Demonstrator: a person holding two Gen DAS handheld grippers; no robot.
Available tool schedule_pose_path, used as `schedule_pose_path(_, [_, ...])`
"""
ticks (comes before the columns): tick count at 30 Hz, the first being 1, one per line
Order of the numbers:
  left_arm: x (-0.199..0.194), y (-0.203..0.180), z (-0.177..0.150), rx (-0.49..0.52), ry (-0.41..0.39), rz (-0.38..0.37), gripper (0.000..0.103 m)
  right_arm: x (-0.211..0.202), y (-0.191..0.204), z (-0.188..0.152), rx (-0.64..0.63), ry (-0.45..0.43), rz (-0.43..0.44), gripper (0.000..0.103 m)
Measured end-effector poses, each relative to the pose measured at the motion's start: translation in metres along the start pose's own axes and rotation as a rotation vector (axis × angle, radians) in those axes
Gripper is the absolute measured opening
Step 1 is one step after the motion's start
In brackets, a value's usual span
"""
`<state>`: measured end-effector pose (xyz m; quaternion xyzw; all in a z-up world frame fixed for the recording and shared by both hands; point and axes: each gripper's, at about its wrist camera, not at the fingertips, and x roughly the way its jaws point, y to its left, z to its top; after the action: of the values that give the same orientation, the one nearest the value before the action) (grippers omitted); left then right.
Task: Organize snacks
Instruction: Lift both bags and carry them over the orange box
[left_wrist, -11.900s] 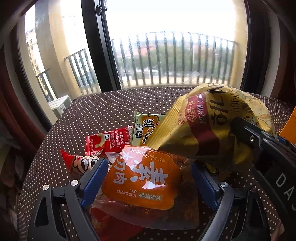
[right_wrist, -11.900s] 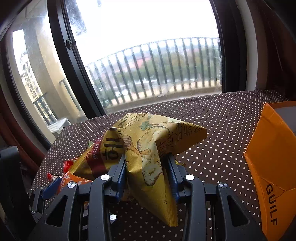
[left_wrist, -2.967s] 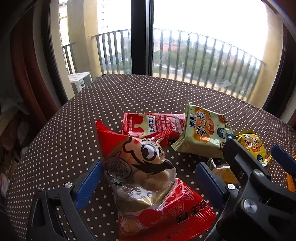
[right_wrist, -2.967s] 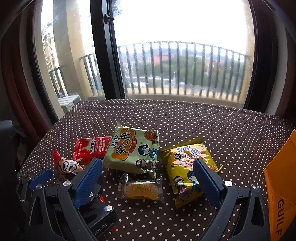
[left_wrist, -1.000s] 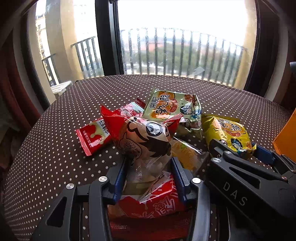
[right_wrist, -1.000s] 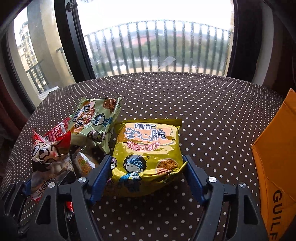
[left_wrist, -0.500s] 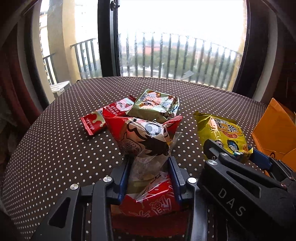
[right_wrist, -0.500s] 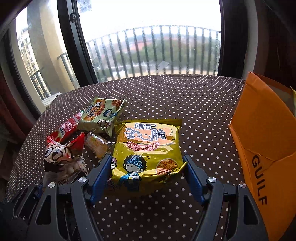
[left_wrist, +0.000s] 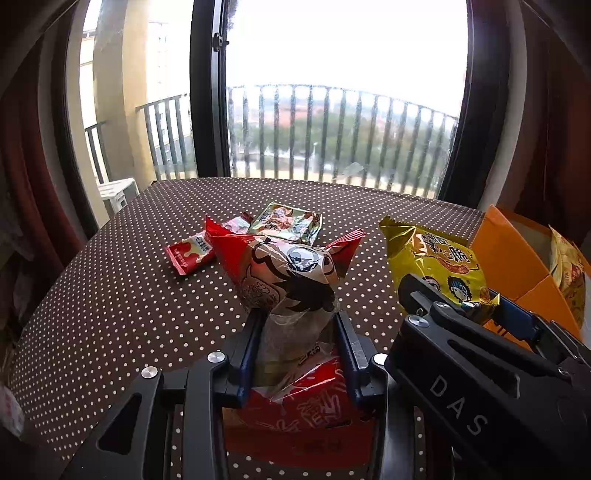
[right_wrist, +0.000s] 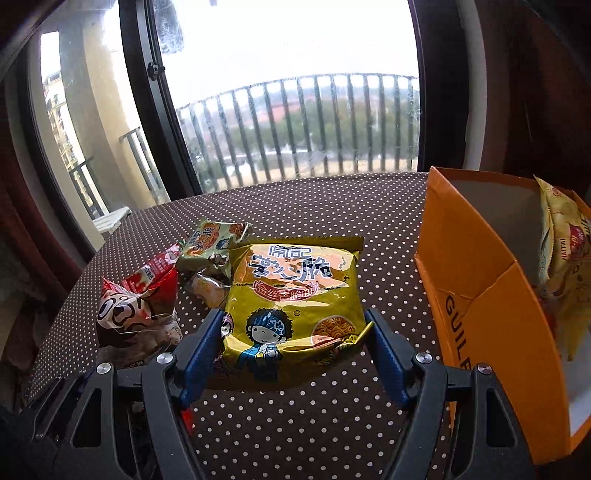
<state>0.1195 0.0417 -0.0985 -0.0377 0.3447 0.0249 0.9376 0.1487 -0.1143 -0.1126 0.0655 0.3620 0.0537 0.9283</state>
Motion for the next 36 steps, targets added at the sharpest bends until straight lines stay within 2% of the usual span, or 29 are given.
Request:
schedule_pose_path(16, [-0.058, -0.015, 0.033, 0.025, -0.128, -0.049, 0.038, -0.057, 0.0, 0.036, -0.019, -0.139, 0.005, 0.077])
schedule_pose_path(22, [-0.075, -0.026, 0.041, 0.043, -0.165, -0.071, 0.038, -0.074, -0.01, 0.045, -0.024, -0.18, 0.011, 0.077])
schedule_pose_path(29, [-0.081, -0.041, 0.049, 0.061, -0.207, -0.095, 0.038, -0.089, -0.028, 0.05, -0.024, -0.237, -0.002, 0.077])
schedule_pose_path(36, [-0.08, -0.062, 0.054, 0.1, -0.218, -0.15, 0.039, -0.096, -0.047, 0.053, -0.023, -0.28, -0.037, 0.077])
